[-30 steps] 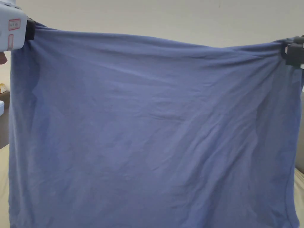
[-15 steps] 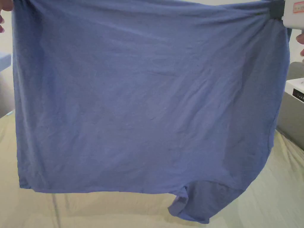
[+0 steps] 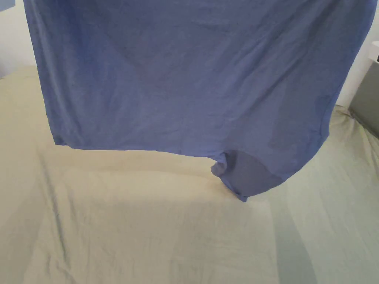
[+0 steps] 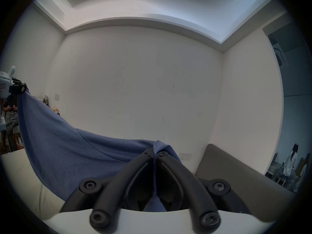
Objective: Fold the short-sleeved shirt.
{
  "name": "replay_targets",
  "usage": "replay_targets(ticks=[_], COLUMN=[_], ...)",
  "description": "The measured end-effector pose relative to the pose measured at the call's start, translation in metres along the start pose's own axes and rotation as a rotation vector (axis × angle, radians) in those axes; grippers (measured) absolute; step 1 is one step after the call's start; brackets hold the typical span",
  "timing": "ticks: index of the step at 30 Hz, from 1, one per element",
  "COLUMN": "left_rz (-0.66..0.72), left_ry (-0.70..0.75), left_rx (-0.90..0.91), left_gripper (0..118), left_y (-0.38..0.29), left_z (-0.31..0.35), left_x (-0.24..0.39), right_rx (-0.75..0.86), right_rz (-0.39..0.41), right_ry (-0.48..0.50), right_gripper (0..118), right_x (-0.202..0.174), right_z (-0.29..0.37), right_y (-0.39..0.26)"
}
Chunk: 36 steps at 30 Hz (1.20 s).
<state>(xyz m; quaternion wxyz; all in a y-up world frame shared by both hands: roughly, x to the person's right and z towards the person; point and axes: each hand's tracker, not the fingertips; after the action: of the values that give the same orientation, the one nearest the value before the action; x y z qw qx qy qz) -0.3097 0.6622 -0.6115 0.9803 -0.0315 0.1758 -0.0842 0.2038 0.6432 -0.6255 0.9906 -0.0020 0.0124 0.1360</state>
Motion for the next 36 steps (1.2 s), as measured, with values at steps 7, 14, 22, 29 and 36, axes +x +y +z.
replay_targets(ticks=[7, 14, 22, 29, 36], left_rz=[-0.004, -0.050, 0.084, -0.159, -0.307], left_ry=[-0.094, -0.179, -0.281, -0.339, -0.375], left_rx=[-0.114, -0.304, -0.564, -0.771, -0.911], left_gripper=[1, 1, 1, 1, 1], left_y=[-0.109, -0.248, -0.393, -0.483, -0.526], left_z=[-0.013, 0.009, 0.147, 0.270, 0.332], left_x=[0.025, 0.033, -0.001, -0.008, -0.036], right_rx=[-0.155, -0.305, -0.614, -0.843, -1.014], right_rz=[-0.006, -0.034, -0.089, -0.134, -0.206], right_ry=[0.059, 0.176, 0.249, 0.317, 0.330], right_gripper=[3, 3, 3, 3, 2], right_x=[-0.019, -0.046, -0.068, -0.076, -0.062], right_z=[-0.023, 0.034, 0.172, 0.301, 0.373], right_y=[-0.102, -0.222, -0.355, -0.437, -0.457])
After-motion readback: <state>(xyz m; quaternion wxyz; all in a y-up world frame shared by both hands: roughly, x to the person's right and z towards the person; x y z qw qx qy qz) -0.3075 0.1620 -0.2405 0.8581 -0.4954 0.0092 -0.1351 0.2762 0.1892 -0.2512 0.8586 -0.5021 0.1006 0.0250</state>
